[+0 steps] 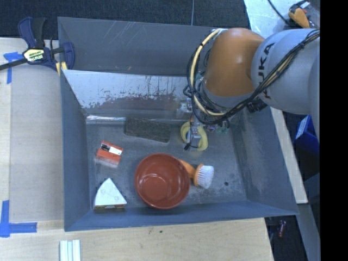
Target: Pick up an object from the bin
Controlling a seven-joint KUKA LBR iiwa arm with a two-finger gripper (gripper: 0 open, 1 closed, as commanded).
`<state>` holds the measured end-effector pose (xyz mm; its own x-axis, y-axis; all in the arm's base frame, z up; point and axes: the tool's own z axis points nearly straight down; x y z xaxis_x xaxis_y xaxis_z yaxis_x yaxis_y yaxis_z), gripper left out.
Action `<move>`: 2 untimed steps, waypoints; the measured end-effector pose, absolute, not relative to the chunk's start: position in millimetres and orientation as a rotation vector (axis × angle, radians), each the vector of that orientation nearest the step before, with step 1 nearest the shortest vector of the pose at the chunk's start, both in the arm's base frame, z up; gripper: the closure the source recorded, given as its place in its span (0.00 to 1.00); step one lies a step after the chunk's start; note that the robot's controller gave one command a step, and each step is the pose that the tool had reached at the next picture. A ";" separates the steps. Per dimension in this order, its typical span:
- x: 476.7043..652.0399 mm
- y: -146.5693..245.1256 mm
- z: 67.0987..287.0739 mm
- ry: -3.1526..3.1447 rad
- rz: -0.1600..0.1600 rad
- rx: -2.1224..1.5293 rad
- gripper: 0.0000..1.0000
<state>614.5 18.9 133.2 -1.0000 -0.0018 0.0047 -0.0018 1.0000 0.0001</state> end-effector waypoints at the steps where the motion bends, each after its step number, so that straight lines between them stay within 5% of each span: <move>1: 616.4 19.0 138.1 -3.145 0.000 0.002 0.00; 2: 622.5 110.0 71.2 -3.143 -0.003 0.131 0.00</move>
Offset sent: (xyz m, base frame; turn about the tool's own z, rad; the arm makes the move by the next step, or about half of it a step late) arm 0.0068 0.0906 -0.0632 -0.0808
